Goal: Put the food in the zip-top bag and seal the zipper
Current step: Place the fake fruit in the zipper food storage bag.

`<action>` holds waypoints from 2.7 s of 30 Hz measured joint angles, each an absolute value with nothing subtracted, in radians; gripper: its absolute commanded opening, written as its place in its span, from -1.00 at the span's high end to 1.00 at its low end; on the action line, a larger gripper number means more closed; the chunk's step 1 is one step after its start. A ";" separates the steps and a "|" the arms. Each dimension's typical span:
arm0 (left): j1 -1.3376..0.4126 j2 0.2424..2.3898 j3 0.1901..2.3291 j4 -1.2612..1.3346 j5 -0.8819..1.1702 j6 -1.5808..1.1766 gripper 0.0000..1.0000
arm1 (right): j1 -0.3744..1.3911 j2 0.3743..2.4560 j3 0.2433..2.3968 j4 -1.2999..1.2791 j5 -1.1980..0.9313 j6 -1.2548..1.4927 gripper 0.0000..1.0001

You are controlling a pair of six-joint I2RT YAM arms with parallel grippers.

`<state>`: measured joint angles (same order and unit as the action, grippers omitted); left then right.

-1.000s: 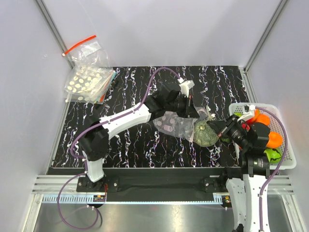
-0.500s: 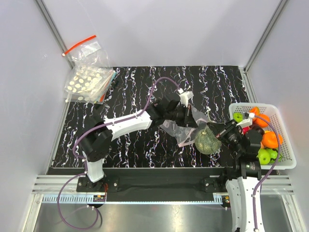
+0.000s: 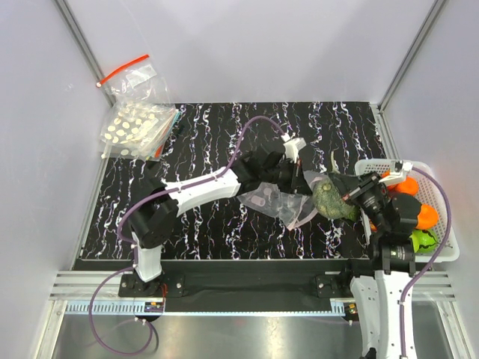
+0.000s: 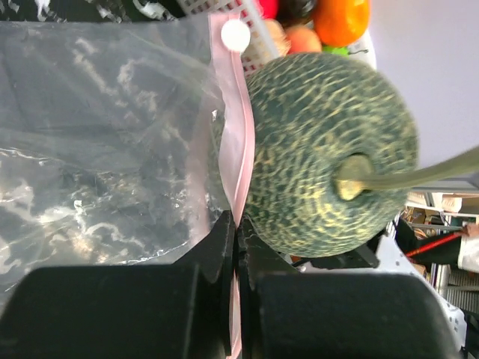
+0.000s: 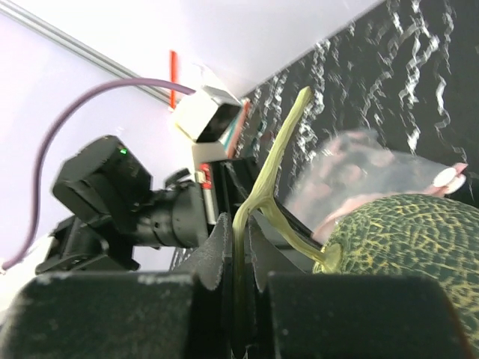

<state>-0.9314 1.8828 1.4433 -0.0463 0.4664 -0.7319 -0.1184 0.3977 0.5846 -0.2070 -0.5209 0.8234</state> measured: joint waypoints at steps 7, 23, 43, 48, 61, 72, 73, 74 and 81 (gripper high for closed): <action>-0.932 1.882 1.518 -0.004 0.491 -0.804 1.00 | -0.118 0.450 0.770 -0.210 -0.513 0.793 1.00; -0.997 1.789 1.455 0.426 0.391 -1.275 1.00 | -0.118 0.544 1.155 -0.374 -0.479 0.663 1.00; -1.017 1.836 1.050 0.886 0.281 -1.528 1.00 | -0.119 0.451 0.804 -0.406 -0.529 0.698 1.00; -1.000 1.836 1.047 0.952 0.278 -1.551 1.00 | -0.118 0.462 0.812 -0.389 -0.540 0.685 1.00; -1.085 1.908 1.251 0.941 0.245 -1.555 1.00 | -0.119 0.562 1.119 -0.617 -0.452 0.496 1.00; -1.135 2.065 1.276 1.147 0.184 -1.678 1.00 | -0.119 0.605 1.205 -0.851 -0.381 0.401 1.00; -1.139 2.082 1.283 1.165 0.172 -1.690 1.00 | -0.118 0.604 1.205 -0.863 -0.371 0.397 1.00; -1.143 2.106 1.297 1.184 0.156 -1.705 1.00 | -0.118 0.601 1.205 -0.876 -0.351 0.390 1.00; -1.193 2.236 1.408 1.243 0.108 -1.764 1.00 | -0.119 0.604 1.226 -0.985 -0.241 0.324 1.00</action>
